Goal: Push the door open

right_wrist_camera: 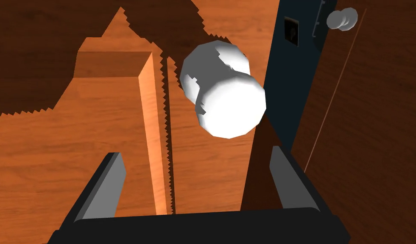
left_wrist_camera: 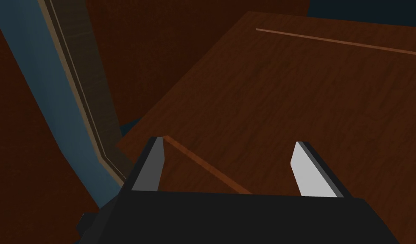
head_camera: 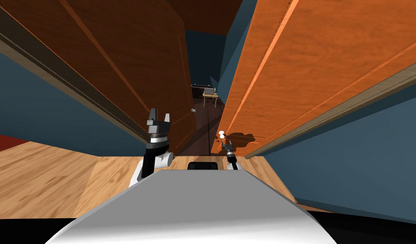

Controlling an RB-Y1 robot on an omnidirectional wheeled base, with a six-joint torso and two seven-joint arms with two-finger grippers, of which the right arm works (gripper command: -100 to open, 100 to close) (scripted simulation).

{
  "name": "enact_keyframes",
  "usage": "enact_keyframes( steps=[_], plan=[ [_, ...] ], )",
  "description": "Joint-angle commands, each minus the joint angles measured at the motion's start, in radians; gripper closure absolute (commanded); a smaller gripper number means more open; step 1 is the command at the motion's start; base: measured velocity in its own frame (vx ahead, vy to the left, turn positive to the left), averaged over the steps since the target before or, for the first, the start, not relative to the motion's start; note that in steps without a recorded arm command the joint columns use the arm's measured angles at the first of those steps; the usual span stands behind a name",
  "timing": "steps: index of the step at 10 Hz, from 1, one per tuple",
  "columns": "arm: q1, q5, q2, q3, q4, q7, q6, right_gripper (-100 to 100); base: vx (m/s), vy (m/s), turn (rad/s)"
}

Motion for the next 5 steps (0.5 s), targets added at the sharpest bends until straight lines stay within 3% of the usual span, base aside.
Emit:
enact_keyframes(
  steps=[1,4,5],
  plan=[
    [-0.002,-0.001,0.011,-0.003,0.003,0.004,-0.001,-100,0.186,0.004,0.02],
    [-0.006,-0.004,0.055,-0.009,0.01,0.01,-0.002,-100,0.195,0.003,0.013],
    [0.001,-0.003,0.043,-0.007,0.005,0.007,-0.003,-100,0.07,0.004,0.007]
  ],
)
